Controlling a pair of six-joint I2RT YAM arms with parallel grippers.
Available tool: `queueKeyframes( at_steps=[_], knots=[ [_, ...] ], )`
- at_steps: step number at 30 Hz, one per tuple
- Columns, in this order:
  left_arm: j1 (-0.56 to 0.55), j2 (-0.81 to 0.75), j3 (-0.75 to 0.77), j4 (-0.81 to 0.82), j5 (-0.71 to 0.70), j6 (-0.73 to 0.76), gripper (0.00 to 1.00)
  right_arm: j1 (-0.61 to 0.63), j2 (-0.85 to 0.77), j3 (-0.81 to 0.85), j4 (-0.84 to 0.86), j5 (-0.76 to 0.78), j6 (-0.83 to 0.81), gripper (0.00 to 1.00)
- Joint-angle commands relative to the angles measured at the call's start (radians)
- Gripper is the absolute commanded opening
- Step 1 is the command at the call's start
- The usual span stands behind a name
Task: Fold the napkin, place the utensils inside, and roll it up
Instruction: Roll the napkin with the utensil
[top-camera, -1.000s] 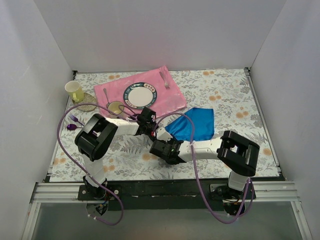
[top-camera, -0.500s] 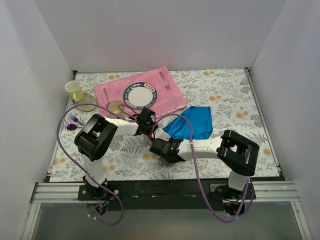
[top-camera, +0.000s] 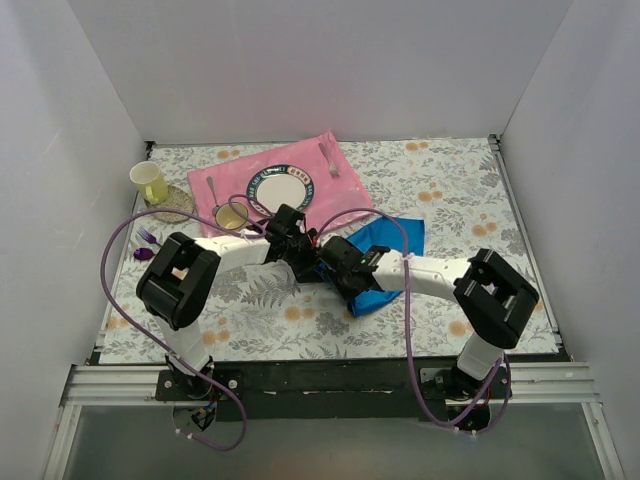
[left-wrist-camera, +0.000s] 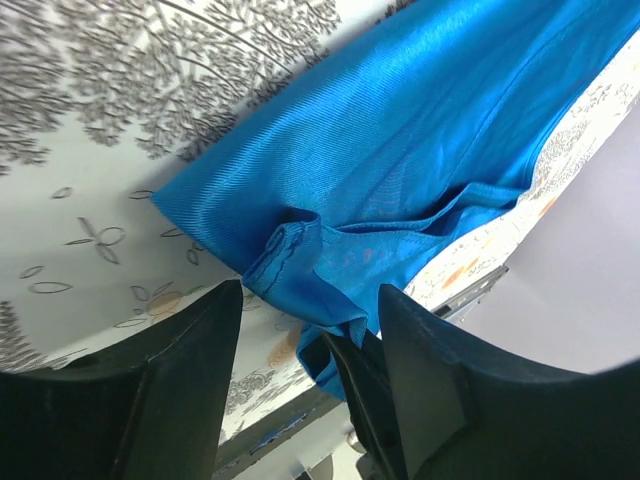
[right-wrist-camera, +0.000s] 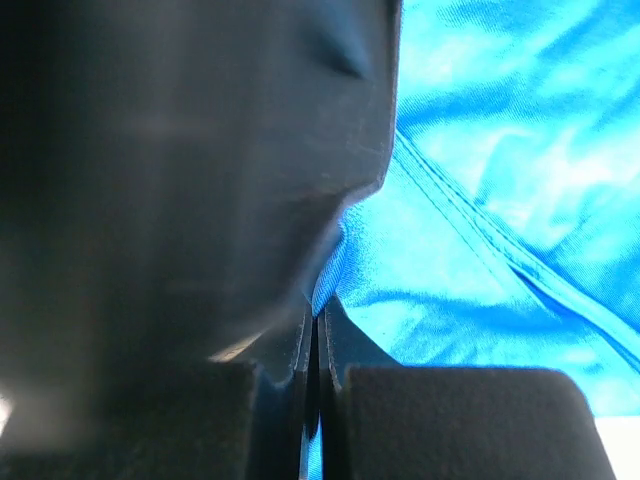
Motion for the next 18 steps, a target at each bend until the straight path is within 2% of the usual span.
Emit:
queueKeyframes(
  at_steps=[1,4,5,8,9,18],
  knots=[
    [0.014,-0.066,0.025,-0.062,0.000,0.035,0.57,-0.062,-0.017,-0.009,0.040,-0.308,0.036,0.01],
    [0.013,-0.069,0.019,-0.056,0.025,0.024,0.61,-0.096,-0.020,-0.029,0.074,-0.399,0.044,0.01],
    [0.014,-0.066,0.017,-0.060,0.029,0.021,0.70,-0.122,-0.021,-0.037,0.088,-0.423,0.053,0.01],
    [0.014,-0.077,0.007,-0.062,0.042,0.000,0.75,-0.153,-0.023,-0.051,0.106,-0.460,0.059,0.01],
    [0.014,-0.084,-0.009,-0.057,0.042,-0.008,0.82,-0.156,-0.024,-0.052,0.108,-0.465,0.058,0.01],
    [-0.004,-0.057,-0.049,0.022,0.082,-0.105,0.78,-0.220,-0.049,-0.068,0.138,-0.569,0.076,0.01]
  ],
)
